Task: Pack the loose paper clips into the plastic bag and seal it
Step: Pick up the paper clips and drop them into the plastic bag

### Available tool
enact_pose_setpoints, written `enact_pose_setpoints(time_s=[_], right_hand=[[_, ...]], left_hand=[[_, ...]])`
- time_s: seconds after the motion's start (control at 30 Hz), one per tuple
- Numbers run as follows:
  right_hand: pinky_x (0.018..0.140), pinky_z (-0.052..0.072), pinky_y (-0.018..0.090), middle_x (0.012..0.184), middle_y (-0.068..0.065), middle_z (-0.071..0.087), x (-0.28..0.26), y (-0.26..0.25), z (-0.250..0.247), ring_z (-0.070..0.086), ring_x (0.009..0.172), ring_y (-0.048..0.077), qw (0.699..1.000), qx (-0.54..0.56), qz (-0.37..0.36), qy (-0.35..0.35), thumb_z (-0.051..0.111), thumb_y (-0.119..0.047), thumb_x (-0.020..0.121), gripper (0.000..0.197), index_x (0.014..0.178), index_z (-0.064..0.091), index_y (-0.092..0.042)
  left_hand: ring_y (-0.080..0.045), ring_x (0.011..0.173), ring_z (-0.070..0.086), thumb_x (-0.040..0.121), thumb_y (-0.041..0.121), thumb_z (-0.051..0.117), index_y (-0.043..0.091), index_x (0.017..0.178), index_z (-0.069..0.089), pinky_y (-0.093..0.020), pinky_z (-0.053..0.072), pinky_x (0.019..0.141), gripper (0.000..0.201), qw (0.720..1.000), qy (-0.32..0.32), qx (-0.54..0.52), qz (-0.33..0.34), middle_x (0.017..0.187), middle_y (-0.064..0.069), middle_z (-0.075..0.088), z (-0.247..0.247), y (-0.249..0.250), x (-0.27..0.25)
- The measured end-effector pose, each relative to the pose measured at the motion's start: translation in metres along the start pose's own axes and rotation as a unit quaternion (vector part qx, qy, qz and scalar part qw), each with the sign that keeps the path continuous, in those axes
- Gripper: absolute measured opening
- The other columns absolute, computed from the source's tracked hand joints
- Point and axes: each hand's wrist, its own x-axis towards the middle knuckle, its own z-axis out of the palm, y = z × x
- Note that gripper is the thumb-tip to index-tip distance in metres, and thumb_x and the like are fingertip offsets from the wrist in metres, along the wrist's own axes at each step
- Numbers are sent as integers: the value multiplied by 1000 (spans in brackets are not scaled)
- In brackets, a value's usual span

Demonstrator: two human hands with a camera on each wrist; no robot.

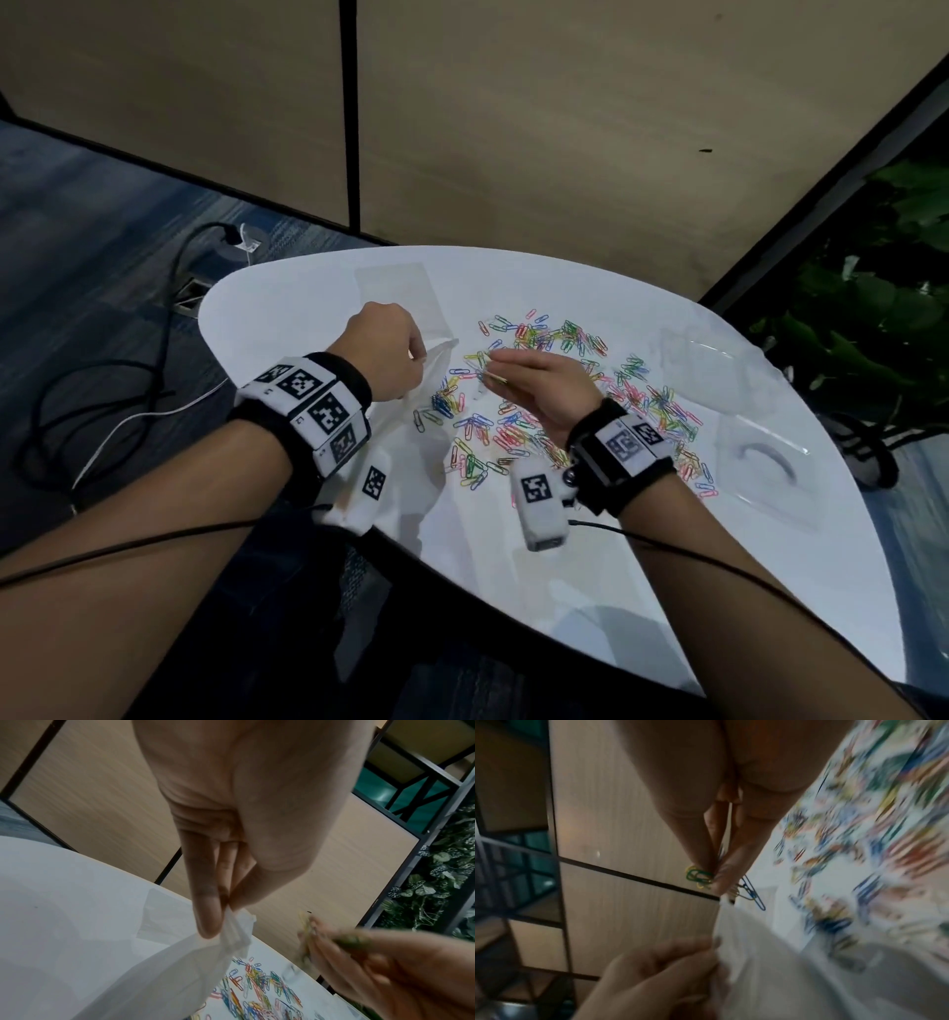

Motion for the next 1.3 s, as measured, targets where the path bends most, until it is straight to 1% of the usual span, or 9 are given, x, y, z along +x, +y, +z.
enact_pose_setpoints(time_s=[0.2, 0.4, 0.57, 0.67, 0.83, 1.0, 1.1, 1.2, 1.3], right_hand=[[77, 60, 25, 86, 18, 71, 9, 11, 55, 71, 74, 21, 997, 81, 16, -5, 65, 10, 84, 12, 94, 68, 4], [85, 59, 40, 79, 13, 75, 27, 38, 62, 73, 80, 27, 994, -78, -25, 73, 78, -4, 70, 12, 70, 76, -16], [77, 59, 34, 86, 6, 76, 28, 34, 68, 71, 78, 19, 898, -411, -140, 66, 69, -16, 82, 14, 93, 77, -15], [69, 52, 30, 81, 3, 73, 30, 23, 69, 64, 72, 19, 839, -520, -151, -62, 55, -15, 89, 22, 86, 76, -19], [93, 55, 34, 108, 17, 71, 41, 2, 55, 68, 98, 25, 958, -229, -105, -136, 48, 14, 88, 34, 108, 71, -2], [86, 58, 34, 99, 16, 71, 69, 6, 35, 68, 91, 28, 977, -183, -106, -18, 42, 15, 87, 38, 97, 72, -6], [89, 54, 34, 119, -1, 64, 91, 28, 27, 66, 96, 20, 862, -504, -59, -16, 49, -12, 96, 31, 118, 68, -23], [111, 33, 34, 149, 6, 43, 102, 57, 32, 43, 135, 24, 736, -668, -52, -101, 49, -32, 98, 47, 143, 44, -19], [96, 44, 36, 126, 8, 50, 103, 82, 36, 52, 117, 28, 667, -718, -123, -153, 56, -35, 92, 44, 132, 49, -17]], left_hand=[[-22, 71, 76, 84, 7, 63, 10, 93, 79, -31, 62, 75, 18, 998, 26, -61, 14, 72, -7, 76, 3, -3, 4], [-17, 67, 76, 84, 5, 65, 10, 89, 78, -33, 63, 73, 15, 995, 44, -95, 1, 69, -10, 77, 5, -8, 8], [-22, 72, 76, 84, 7, 68, 9, 91, 77, -35, 63, 79, 12, 995, 46, -91, -4, 77, -10, 75, 4, -7, 10], [-25, 85, 73, 82, 9, 68, 13, 89, 78, -37, 62, 82, 13, 996, 54, -69, -6, 82, -9, 73, 0, -8, 9], [-20, 78, 76, 83, 6, 63, 15, 86, 78, -34, 62, 83, 17, 993, 82, -76, -36, 77, -8, 76, -14, -21, 11], [-18, 67, 76, 84, 1, 59, 11, 89, 79, -31, 63, 77, 23, 991, 87, -80, -56, 71, -10, 76, -24, -31, 13], [-19, 70, 76, 82, 2, 57, 12, 91, 78, -32, 62, 80, 25, 991, 96, -75, -63, 69, -9, 76, -30, -35, 16], [-23, 82, 75, 82, 3, 58, 14, 91, 79, -34, 61, 85, 25, 991, 98, -70, -65, 80, -10, 77, -32, -36, 16], [-24, 85, 75, 82, 2, 59, 12, 91, 79, -36, 61, 86, 24, 992, 90, -65, -66, 84, -10, 76, -30, -35, 15]])
